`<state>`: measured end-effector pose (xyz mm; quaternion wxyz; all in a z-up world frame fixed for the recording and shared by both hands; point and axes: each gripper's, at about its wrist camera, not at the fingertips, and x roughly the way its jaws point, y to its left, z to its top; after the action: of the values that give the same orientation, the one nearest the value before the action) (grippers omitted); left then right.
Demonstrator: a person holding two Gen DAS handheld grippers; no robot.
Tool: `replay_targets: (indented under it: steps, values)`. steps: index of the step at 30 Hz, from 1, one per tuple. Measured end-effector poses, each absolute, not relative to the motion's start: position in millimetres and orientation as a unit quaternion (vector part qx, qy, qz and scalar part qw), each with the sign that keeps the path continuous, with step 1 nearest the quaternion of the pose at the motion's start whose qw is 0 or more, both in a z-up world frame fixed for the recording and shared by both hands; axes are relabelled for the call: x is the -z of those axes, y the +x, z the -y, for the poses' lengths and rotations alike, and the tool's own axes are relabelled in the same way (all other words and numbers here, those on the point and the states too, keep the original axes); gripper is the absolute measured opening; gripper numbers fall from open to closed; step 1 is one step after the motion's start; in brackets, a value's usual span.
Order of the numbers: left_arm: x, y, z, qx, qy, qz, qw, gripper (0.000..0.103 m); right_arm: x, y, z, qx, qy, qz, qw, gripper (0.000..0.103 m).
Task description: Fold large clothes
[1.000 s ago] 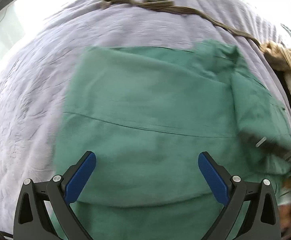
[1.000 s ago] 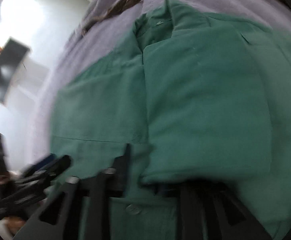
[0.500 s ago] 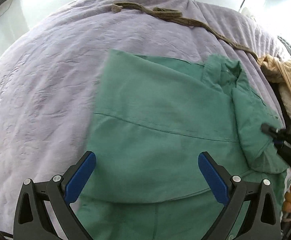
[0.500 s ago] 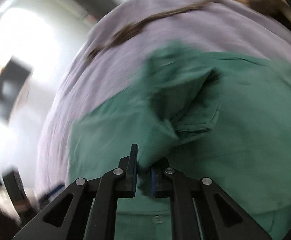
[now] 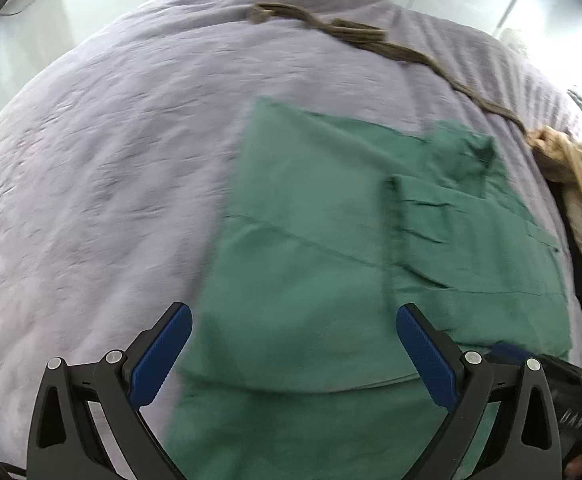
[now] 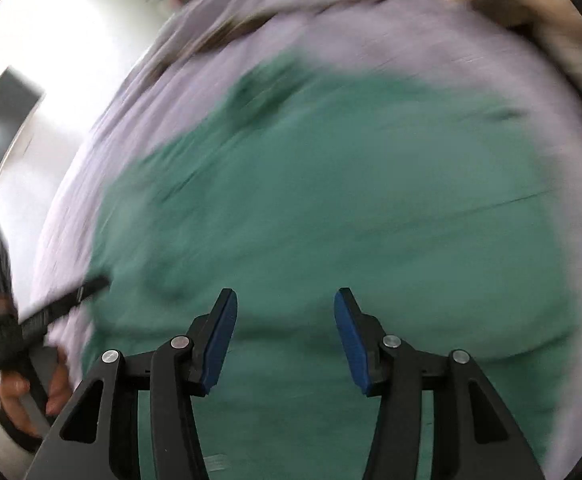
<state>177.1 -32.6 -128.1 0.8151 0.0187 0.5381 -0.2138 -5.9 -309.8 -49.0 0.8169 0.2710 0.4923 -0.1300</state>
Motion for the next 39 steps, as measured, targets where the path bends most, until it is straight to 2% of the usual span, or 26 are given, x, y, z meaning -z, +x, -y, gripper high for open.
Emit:
replay_targets:
  steps: [5, 10, 11, 12, 13, 15, 18, 23, 25, 27, 29, 31, 36, 39]
  values:
    - [139.8, 176.2, 80.8, 0.249, 0.047, -0.537, 0.805, 0.102, 46.2, -37.2, 422.6, 0.266, 0.306, -0.451, 0.796, 0.055]
    - [157.0, 173.1, 111.5, 0.246, 0.091, -0.532, 0.805, 0.102, 97.9, -36.8, 487.7, 0.257, 0.385, -0.468, 0.752, 0.055]
    - [157.9, 172.5, 112.9, 0.245, 0.095, -0.531, 0.805, 0.102, 109.1, -33.0, 493.5, 0.239, 0.413, -0.473, 0.741, 0.048]
    - [158.6, 171.7, 114.6, 0.243, 0.1, -0.531, 0.806, 0.102, 113.4, -28.1, 495.7, 0.231, 0.421, -0.473, 0.738, 0.031]
    - [159.5, 170.7, 116.3, 0.241, 0.102, -0.53, 0.806, 0.102, 112.5, -25.1, 495.8, 0.224, 0.421, -0.47, 0.743, 0.005]
    - [159.5, 170.9, 119.1, 0.238, 0.107, -0.532, 0.806, 0.102, 106.7, -20.1, 493.2, 0.221, 0.4, -0.461, 0.761, 0.005]
    - [159.6, 171.8, 124.8, 0.236, 0.108, -0.533, 0.805, 0.102, 116.7, -20.4, 501.4, 0.233, 0.368, -0.489, 0.756, 0.004]
    - [168.4, 169.1, 142.0, 0.227, 0.134, -0.525, 0.809, 0.102, 118.7, -35.6, 509.0, 0.252, 0.399, -0.476, 0.742, 0.005]
    - [173.8, 167.3, 148.7, 0.222, 0.157, -0.516, 0.812, 0.102, 108.6, -49.0, 507.0, 0.253, 0.418, -0.469, 0.736, 0.014]
    - [172.3, 166.7, 148.3, 0.224, 0.162, -0.516, 0.811, 0.102, 93.7, -72.1, 498.0, 0.236, 0.442, -0.456, 0.736, 0.018]
    - [166.6, 167.8, 143.5, 0.225, 0.157, -0.518, 0.81, 0.102, 76.7, -104.6, 481.8, 0.221, 0.471, -0.434, 0.735, 0.03]
    - [156.7, 168.6, 135.3, 0.224, 0.149, -0.513, 0.815, 0.102, 70.5, -134.4, 466.2, 0.2, 0.514, -0.415, 0.723, 0.039]
    - [147.5, 170.8, 133.4, 0.23, 0.151, -0.501, 0.821, 0.102, 99.1, -169.0, 443.9, 0.188, 0.623, -0.374, 0.661, 0.039]
    - [149.4, 172.1, 144.9, 0.235, 0.156, -0.498, 0.82, 0.102, 120.9, -174.7, 452.7, 0.218, 0.674, -0.313, 0.632, 0.036]
